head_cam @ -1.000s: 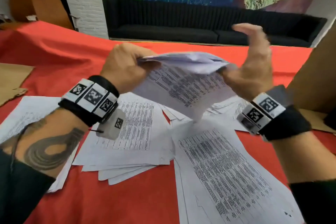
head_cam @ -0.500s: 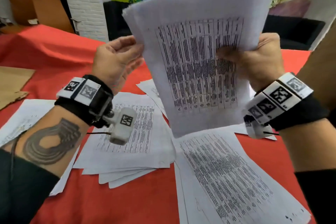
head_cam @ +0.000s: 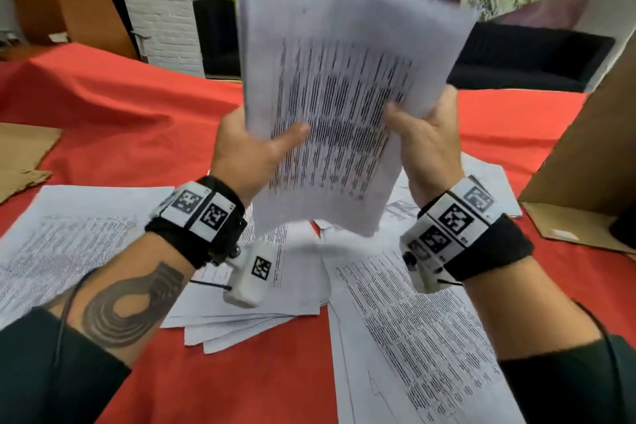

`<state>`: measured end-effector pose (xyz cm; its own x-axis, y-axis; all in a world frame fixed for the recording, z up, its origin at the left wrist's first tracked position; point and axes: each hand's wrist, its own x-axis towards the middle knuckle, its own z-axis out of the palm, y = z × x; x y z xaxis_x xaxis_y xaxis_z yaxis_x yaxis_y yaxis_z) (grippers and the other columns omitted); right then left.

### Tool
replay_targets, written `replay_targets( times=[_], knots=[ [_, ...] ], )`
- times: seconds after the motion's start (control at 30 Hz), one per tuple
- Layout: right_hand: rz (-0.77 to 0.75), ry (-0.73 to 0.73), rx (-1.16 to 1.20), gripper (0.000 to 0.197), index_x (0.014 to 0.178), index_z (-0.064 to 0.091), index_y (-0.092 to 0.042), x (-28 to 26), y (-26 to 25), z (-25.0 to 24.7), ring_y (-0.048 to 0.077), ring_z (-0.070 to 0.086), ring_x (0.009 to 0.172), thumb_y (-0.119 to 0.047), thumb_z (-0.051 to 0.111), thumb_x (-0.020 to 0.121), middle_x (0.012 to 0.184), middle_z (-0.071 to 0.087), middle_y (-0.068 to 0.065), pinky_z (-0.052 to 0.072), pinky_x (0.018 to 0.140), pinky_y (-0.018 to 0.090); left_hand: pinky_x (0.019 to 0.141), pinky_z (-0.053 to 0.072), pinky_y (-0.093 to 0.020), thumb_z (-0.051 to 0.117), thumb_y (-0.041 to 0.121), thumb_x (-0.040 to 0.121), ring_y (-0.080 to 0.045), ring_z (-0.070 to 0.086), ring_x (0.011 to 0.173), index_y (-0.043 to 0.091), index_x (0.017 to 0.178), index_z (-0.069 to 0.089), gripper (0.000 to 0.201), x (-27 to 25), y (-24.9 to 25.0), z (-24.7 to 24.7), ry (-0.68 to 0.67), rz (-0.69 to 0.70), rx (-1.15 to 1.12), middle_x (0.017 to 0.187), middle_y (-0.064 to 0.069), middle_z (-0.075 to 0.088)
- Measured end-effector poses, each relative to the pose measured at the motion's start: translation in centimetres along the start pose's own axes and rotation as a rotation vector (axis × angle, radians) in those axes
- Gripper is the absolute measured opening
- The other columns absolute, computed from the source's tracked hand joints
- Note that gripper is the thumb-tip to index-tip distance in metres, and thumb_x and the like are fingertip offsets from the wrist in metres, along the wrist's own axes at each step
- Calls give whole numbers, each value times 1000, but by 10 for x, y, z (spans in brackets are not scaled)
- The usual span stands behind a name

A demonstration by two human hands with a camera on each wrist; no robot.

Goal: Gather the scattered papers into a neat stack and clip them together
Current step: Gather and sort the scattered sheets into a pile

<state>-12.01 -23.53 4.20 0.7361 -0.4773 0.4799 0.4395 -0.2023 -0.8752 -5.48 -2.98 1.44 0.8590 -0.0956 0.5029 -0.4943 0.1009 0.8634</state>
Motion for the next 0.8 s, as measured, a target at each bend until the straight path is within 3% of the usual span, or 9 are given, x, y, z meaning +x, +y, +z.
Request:
replay_targets(
  times=[0.07,0.17,0.3,0.37,0.47,0.53,0.6,0.73,0.8],
  knots=[
    [53,4,-43,33,109,46,-22,-7,12,4,18,68,94,-17,68,85,106,67,2,58,87,45,87,60,-31,88,13,79,-9,77,90,22,97,75,23,-5,-14,-1,62,-59,-7,95,10,80],
    [53,6,-110,28,119,56,-16,-10,22,9,20,68,102,-14,61,92,114,69,5,58,91,45,77,58,-20,87,21,81,3,74,80,28,86,74,16,-8,-19,1,65,-72,114,86,19,76],
    [-6,81,-69,9,100,54,-19,-4,27,6,19,59,83,-18,55,92,94,64,3,51,76,43,70,56,-15,86,23,82,2,73,76,26,86,73,14,-6,-10,1,99,-40,58,81,14,77],
    [80,60,-85,13,106,53,-17,-10,37,6,16,61,85,-14,58,94,97,64,-1,53,82,41,73,57,-20,87,26,79,-7,72,77,17,89,71,21,-12,-18,1,34,-153,-20,84,7,75],
    [212,-31,-164,22,113,59,-17,-26,60,5,23,68,101,-14,60,91,110,70,3,56,95,50,59,55,-24,85,30,81,-12,59,58,15,74,60,30,-24,-39,-3,-42,-286,177,68,2,59],
    [230,-62,-237,15,102,61,-19,-28,72,-1,29,69,99,-21,62,87,104,70,6,58,89,50,68,63,-39,84,30,84,-20,68,66,20,77,66,22,-21,-41,-7,-5,-274,216,74,-4,70],
    [248,-117,-396,13,93,61,-21,-21,76,-17,26,68,94,-20,70,85,95,68,2,56,81,42,76,64,-47,85,33,84,-27,74,80,15,92,71,24,-6,-34,-24,73,-270,258,92,-9,76],
    [481,-335,-855,31,108,62,-16,-7,89,-64,25,64,102,-24,80,84,110,68,6,50,87,34,80,63,-41,83,22,86,-21,69,93,14,107,73,24,24,-9,-99,128,-176,320,103,-8,75],
    [601,-404,-1095,50,118,60,-11,-8,93,-80,28,62,104,-33,85,80,121,65,10,49,88,35,86,61,-42,83,24,83,-17,70,90,12,110,73,31,32,-7,-142,145,-249,379,98,-6,75]
  ],
)
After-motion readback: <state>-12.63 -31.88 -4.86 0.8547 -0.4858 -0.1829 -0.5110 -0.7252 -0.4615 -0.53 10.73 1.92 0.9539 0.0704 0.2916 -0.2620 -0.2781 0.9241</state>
